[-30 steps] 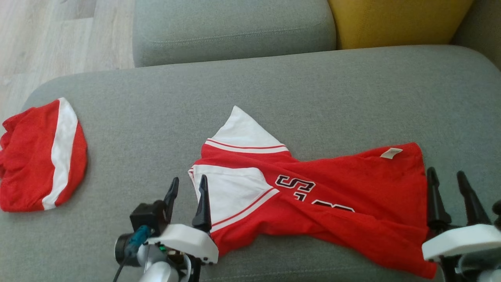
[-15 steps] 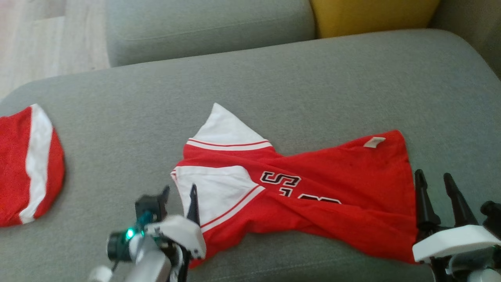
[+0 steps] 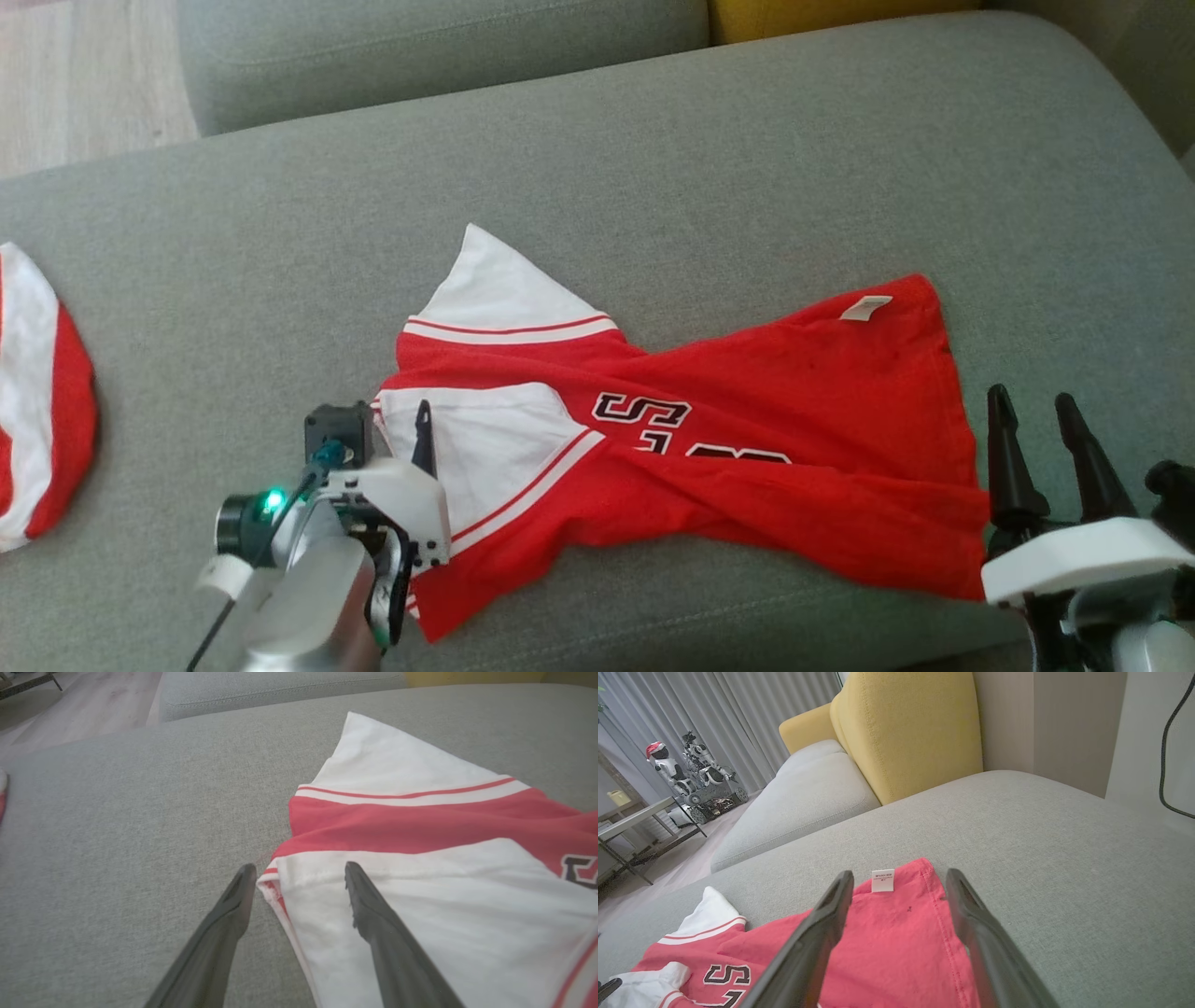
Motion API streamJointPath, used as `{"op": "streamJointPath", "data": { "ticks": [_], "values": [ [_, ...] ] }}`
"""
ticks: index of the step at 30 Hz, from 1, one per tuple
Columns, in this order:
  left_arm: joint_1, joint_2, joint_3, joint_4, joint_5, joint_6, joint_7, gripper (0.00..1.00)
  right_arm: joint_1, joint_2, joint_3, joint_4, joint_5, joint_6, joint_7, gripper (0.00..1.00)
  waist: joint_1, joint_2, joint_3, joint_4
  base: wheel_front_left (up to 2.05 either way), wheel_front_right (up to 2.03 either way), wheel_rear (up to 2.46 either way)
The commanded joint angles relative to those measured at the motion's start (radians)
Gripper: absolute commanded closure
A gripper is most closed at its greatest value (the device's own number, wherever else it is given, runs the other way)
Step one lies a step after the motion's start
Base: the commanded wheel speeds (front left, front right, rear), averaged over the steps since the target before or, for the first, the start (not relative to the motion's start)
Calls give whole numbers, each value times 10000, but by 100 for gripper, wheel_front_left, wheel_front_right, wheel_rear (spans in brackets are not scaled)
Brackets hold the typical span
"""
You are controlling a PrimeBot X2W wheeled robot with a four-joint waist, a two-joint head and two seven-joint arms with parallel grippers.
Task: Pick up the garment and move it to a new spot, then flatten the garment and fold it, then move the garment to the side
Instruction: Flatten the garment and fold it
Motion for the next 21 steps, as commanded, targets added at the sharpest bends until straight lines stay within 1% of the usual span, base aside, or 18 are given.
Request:
{"op": "streamJointPath", "data": {
  "ticks": [1, 6, 7, 8, 9, 16, 19, 21],
  "values": [
    [-665, 196, 264, -51, 56, -47, -142, 0, -455, -76, 207, -298, 75, -7, -152, 0, 0, 0, 86, -20, 0, 0, 0],
    [-931, 175, 233, 310, 83, -155, -179, 0, -518, -76, 215, -258, 86, -7, -187, 0, 0, 0, 186, -41, 0, 0, 0],
    [-987, 168, 220, 389, 90, -192, -186, 8, -531, -76, 213, -246, 88, -7, -190, 0, 0, 0, 203, -43, 0, 0, 0],
    [-1036, 161, 207, 468, 93, -232, -191, 56, -543, -76, 208, -233, 89, -7, -194, 0, 0, 0, 213, -44, 0, 0, 0],
    [-1081, 152, 199, 539, 93, -265, -196, 100, -553, -76, 202, -220, 93, -7, -198, 0, 0, 0, 222, -45, 0, 0, 0],
    [-1263, 61, 150, 845, 114, -368, -214, 100, -589, -76, 153, -129, 117, -7, -229, 0, 0, 0, 191, 12, 0, 0, 0],
    [-1267, 69, 243, 620, 139, -334, -216, 100, -591, -76, 143, -96, 122, -7, -246, 0, 0, 0, 141, 52, 0, 0, 0],
    [-1195, 111, 415, 206, 144, -255, -217, 100, -582, -76, 130, -71, 120, -7, -252, 0, 0, 0, 94, 77, 0, 0, 0]
  ]
}}
